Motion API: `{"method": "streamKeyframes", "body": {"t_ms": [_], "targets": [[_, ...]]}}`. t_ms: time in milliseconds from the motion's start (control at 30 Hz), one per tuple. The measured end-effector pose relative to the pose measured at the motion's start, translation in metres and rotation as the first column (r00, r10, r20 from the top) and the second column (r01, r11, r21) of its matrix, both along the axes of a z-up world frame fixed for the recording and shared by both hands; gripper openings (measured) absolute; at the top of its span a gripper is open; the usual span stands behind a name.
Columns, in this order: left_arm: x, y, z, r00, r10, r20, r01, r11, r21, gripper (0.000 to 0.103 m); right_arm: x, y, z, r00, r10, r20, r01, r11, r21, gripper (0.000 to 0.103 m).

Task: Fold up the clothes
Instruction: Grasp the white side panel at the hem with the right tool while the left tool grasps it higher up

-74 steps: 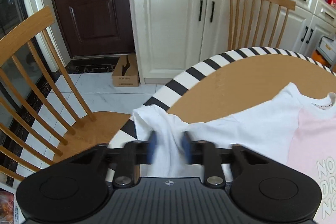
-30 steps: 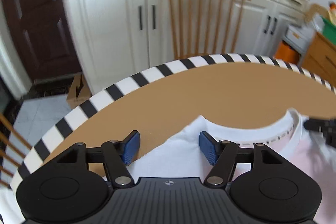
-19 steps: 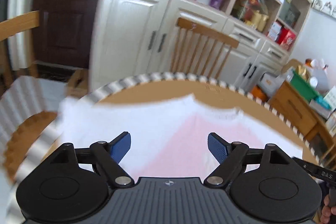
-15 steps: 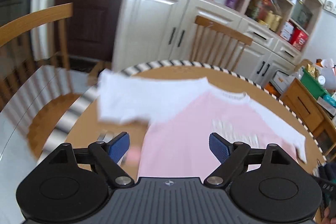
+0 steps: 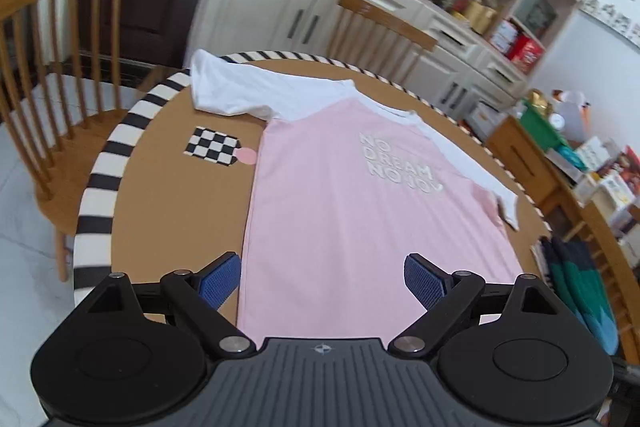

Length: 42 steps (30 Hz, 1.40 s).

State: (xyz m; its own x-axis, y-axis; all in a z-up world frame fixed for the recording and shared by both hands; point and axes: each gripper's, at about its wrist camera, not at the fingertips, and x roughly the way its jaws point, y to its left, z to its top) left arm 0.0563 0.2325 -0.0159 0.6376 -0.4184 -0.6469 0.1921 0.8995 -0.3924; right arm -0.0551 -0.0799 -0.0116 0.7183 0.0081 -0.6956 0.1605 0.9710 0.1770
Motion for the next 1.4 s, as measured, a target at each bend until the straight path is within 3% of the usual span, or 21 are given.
{"method": "streamKeyframes", "body": {"t_ms": [100,200,367,467,567,700,900,1067,1167,1267,1333,1400], "targets": [[0.015,0.031,0.002,0.994,-0.106,0.038,0.106,0.994,-0.014,0.091,-0.014,0.045,0.003,0.995,-0.104,0.010,0.104,0.994,-0.015,0.054],[0.026,0.079,0.016,0.983,-0.174,0.059,0.173,0.985,0.030,0.091,-0.010,0.101,0.009,0.986,-0.167,0.026,0.168,0.986,-0.017,0.054],[0.044,0.158,0.033,0.976,-0.202,0.082,0.190,0.973,0.133,0.096,0.023,0.188,0.024,0.984,-0.165,0.061,0.161,0.985,0.066,0.057],[0.069,0.185,0.031,0.976,-0.204,0.072,0.193,0.971,0.142,0.096,0.045,0.219,0.029,0.983,-0.158,0.090,0.145,0.980,0.136,0.062],[0.105,0.189,0.026,0.974,-0.212,0.084,0.200,0.970,0.137,0.096,0.070,0.231,0.030,0.980,-0.154,0.125,0.127,0.972,0.200,0.058],[0.168,0.178,0.017,0.975,-0.216,0.059,0.209,0.971,0.113,0.093,0.110,0.233,0.023,0.974,-0.170,0.149,0.113,0.938,0.328,0.045],[0.249,0.156,0.015,0.960,-0.282,0.001,0.278,0.948,0.154,0.090,0.180,0.237,0.002,0.970,-0.235,0.060,0.171,0.839,0.517,0.045],[0.302,0.138,-0.003,0.938,-0.346,-0.028,0.345,0.920,0.186,0.085,0.209,0.239,-0.009,0.955,-0.295,-0.006,0.254,0.812,0.526,0.045],[0.334,0.126,-0.015,0.911,-0.409,-0.050,0.412,0.898,0.157,0.077,0.219,0.240,-0.018,0.936,-0.351,-0.031,0.312,0.784,0.537,0.042],[0.369,0.113,-0.025,0.867,-0.495,-0.055,0.497,0.856,0.140,0.067,0.231,0.248,-0.023,0.917,-0.396,-0.045,0.361,0.775,0.519,0.039],[0.394,0.103,-0.029,0.819,-0.571,-0.050,0.572,0.808,0.139,0.063,0.241,0.254,-0.023,0.900,-0.434,-0.049,0.396,0.764,0.510,0.039],[0.418,0.091,-0.032,0.757,-0.652,-0.046,0.650,0.745,0.150,0.060,0.252,0.263,-0.023,0.872,-0.487,-0.050,0.444,0.743,0.501,0.039]]}}
